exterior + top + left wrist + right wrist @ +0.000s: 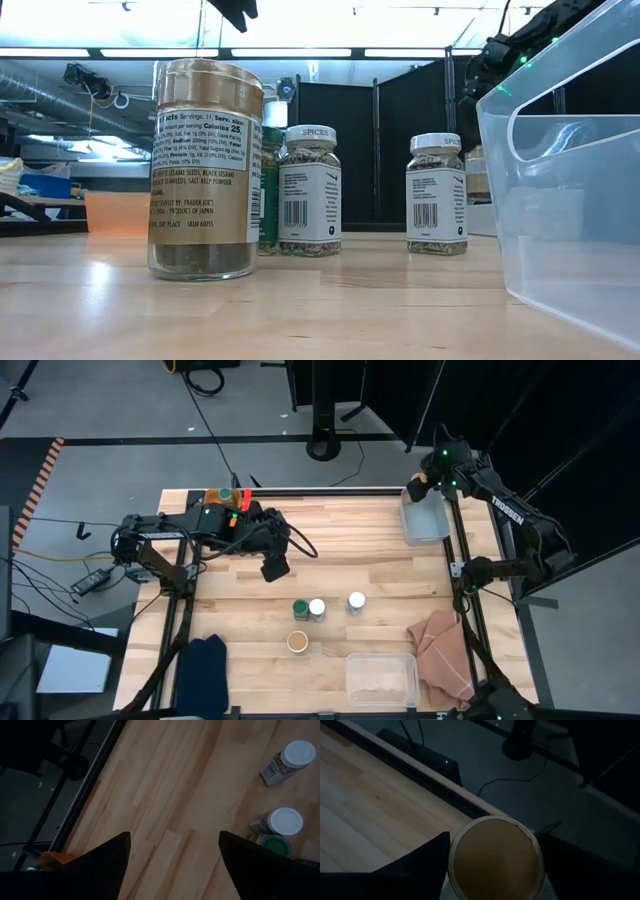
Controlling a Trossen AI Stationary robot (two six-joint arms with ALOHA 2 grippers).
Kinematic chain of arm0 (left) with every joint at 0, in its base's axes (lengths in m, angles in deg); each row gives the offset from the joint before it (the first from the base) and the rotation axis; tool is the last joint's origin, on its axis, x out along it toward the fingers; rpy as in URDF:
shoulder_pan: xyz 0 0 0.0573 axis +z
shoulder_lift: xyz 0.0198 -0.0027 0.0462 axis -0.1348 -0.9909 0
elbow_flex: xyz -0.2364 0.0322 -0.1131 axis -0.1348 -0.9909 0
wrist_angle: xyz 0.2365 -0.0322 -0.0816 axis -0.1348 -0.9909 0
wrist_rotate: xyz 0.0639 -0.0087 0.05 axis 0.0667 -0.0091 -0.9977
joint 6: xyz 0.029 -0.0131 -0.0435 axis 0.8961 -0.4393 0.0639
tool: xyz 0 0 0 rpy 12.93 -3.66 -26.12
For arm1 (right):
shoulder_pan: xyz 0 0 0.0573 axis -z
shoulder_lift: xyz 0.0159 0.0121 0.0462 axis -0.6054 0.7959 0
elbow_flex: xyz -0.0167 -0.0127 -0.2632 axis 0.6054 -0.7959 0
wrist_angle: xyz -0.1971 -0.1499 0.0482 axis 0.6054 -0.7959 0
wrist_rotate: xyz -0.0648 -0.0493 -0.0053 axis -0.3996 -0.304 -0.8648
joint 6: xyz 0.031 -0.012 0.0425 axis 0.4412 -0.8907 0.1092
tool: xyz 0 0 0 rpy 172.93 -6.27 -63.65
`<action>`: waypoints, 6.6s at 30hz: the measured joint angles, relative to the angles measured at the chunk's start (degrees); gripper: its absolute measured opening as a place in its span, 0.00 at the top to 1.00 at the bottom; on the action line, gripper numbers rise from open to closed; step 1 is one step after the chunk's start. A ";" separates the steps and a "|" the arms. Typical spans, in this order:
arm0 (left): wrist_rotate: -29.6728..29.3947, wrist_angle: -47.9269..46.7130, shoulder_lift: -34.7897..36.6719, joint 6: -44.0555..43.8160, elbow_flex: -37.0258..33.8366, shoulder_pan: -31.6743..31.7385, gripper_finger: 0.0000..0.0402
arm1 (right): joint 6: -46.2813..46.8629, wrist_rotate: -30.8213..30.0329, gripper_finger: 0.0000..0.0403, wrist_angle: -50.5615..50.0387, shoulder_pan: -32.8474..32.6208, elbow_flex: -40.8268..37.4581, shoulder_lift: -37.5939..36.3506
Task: Sort spices by type
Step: Put the right gold seasoning bottle into the gray bin, then put the right white seasoning bottle into the transparent bin
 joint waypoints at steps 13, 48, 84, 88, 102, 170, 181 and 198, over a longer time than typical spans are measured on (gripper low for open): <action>-0.19 0.02 0.00 0.00 0.00 0.00 0.23 | 1.80 0.62 0.26 9.68 -0.07 -9.19 0.00; -0.19 0.46 0.00 1.29 0.00 0.00 0.23 | 5.99 2.21 0.20 8.57 -0.05 -1.48 -3.65; 2.51 3.44 -0.02 -1.84 0.02 -21.28 0.23 | 4.58 3.05 0.25 -3.99 -59.56 7.20 -7.67; 0.51 2.16 -0.02 -4.51 0.02 -22.91 0.23 | 6.56 2.04 0.24 -2.43 -64.37 5.85 -1.84; -1.63 1.27 -0.02 -7.97 0.02 -24.44 0.23 | 6.45 -0.82 0.25 6.56 -72.68 5.50 14.83; -6.77 1.22 -0.02 -9.42 0.02 -24.90 0.23 | 17.48 -14.52 0.48 -3.25 -76.88 5.55 19.84; -8.09 1.20 -0.02 -9.32 0.02 -24.83 0.23 | 20.11 -15.67 0.48 -3.20 -76.73 5.66 11.72; -9.73 1.20 -0.02 -9.25 0.02 -24.83 0.23 | 25.12 -18.49 0.48 -3.26 -77.11 5.68 1.03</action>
